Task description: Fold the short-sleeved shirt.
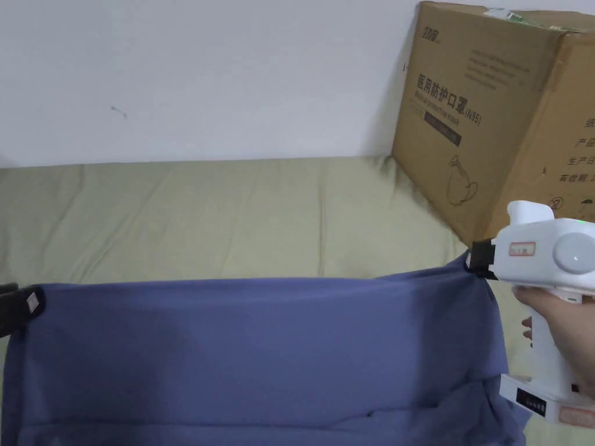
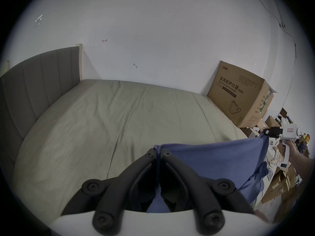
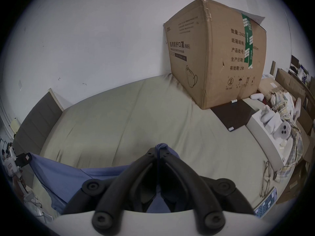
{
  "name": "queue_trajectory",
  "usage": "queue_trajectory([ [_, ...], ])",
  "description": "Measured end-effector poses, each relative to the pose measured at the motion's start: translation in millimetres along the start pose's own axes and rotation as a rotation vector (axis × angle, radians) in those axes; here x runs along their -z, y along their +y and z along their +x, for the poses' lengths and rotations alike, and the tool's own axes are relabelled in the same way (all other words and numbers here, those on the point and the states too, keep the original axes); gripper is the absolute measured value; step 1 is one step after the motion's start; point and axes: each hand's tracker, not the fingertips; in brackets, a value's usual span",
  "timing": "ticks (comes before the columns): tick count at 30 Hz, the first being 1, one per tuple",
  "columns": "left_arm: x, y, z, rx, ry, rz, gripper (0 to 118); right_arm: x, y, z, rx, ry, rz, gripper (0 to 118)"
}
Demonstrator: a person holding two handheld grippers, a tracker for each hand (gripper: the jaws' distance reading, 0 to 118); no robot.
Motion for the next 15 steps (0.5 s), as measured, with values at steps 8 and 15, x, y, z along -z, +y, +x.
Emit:
queue_trajectory([
  [8,37,1,-7,0.021,-0.018,-0.021,2,22,3,-8,-0.036,-0.039,0.018,1],
  [15,-16,-86,-13,0.077,-0.079,-0.071,2,-46,-106,38,0.000,0.005,-0.032,1],
])
